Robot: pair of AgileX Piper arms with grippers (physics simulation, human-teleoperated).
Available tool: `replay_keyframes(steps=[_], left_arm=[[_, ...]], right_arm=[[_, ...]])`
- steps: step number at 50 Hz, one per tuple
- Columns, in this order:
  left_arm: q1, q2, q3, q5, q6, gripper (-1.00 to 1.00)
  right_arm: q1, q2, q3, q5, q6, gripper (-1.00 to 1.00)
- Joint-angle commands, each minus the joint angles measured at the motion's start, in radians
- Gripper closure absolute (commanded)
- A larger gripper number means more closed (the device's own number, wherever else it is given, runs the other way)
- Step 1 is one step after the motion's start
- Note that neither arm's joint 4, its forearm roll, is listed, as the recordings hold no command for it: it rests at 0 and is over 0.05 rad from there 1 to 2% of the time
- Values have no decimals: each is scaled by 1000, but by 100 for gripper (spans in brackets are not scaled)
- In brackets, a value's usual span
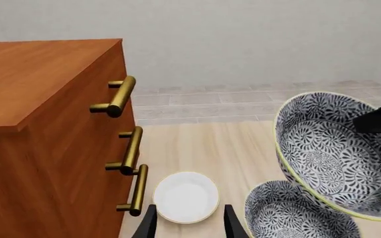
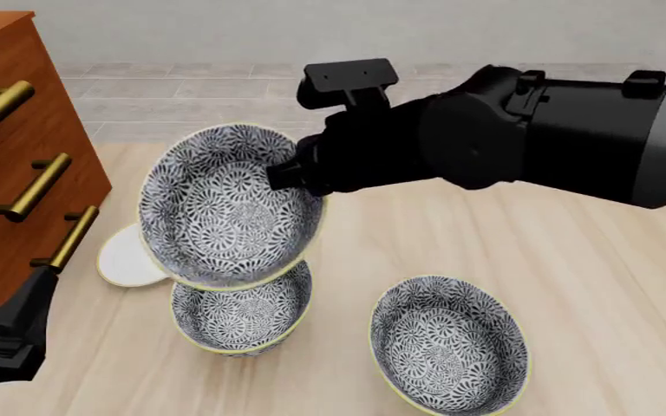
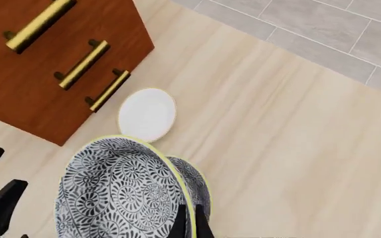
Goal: Stack the bowl at the front on the bowl in the middle.
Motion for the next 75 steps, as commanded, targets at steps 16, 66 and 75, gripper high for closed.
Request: replay_keyframes(steps=[16, 66, 75], left_arm=[[-2, -34, 0, 30, 20, -100], [-8, 12, 0, -8, -3, -100], [-8, 8, 0, -6, -3, -100]], right_arm=[[51, -1, 38, -33, 16, 100], [40, 97, 121, -156, 56, 100], [41, 104, 133, -170, 64, 100]])
